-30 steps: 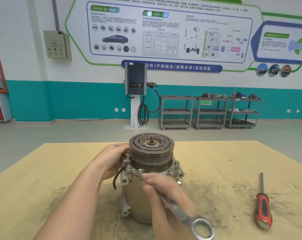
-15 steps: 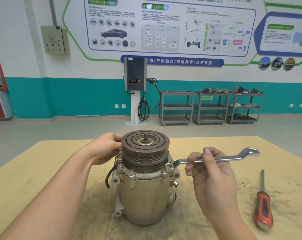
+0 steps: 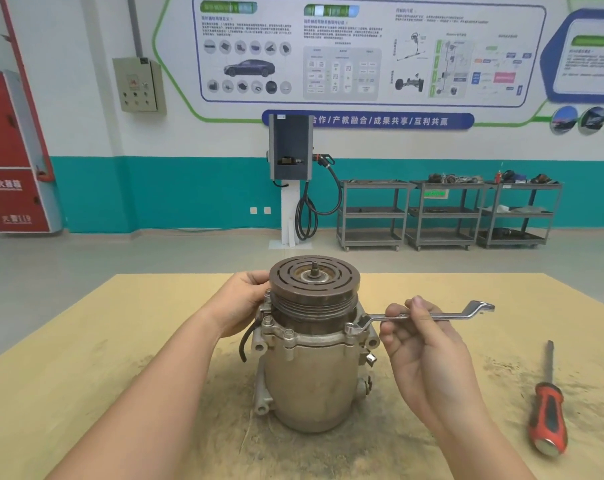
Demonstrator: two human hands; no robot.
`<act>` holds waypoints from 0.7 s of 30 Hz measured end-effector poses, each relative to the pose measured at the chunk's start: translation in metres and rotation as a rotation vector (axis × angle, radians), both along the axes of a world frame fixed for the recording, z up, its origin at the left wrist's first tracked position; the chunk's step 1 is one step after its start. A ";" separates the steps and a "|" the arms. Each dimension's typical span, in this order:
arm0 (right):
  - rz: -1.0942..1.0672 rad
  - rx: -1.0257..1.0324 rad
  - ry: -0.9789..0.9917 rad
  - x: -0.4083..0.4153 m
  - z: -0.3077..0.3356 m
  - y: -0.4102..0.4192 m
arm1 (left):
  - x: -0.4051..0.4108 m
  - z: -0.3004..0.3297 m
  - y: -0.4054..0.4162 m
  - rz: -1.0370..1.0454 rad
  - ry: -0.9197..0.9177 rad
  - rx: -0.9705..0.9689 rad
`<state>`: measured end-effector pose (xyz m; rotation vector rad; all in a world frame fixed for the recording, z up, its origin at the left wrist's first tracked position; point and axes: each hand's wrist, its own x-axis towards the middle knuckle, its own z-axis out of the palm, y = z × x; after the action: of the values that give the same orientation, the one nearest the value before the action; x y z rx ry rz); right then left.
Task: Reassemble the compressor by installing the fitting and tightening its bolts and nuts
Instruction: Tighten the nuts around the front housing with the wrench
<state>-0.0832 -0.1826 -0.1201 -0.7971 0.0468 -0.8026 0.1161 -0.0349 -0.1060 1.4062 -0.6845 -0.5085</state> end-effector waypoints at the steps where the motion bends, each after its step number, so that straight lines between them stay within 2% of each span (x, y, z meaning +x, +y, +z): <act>1: -0.036 -0.040 -0.019 -0.002 0.000 0.002 | -0.003 -0.002 0.001 0.047 -0.012 -0.006; 3: -0.133 -0.131 -0.078 -0.005 -0.002 0.009 | -0.012 -0.006 0.005 0.224 -0.071 -0.037; 6: -0.361 -0.307 -0.149 -0.007 -0.009 0.024 | -0.045 -0.015 0.019 0.515 -0.199 -0.186; 9: -0.609 -0.618 -0.199 -0.010 -0.017 0.037 | -0.096 -0.028 0.027 0.475 -0.299 -0.283; 12: -0.693 -0.975 -0.228 -0.009 -0.026 0.049 | -0.123 -0.038 0.023 0.435 -0.378 -0.245; 13: -0.711 -1.038 -0.215 -0.009 -0.028 0.052 | -0.125 -0.039 0.022 0.447 -0.390 -0.239; 17: -0.637 -0.974 -0.231 -0.015 -0.016 0.051 | -0.137 -0.037 0.018 0.641 -0.475 -0.201; 19: -0.681 -0.803 -0.303 -0.019 -0.005 0.043 | -0.149 -0.040 0.010 0.779 -0.621 -0.176; 21: -0.693 -0.559 -0.242 -0.018 0.003 0.031 | -0.162 -0.044 -0.005 0.836 -0.797 -0.120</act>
<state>-0.1014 -0.1521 -0.1169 -1.2272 -0.1310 -1.6063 -0.0457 -0.0402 -0.1499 1.6156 -0.6468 0.7781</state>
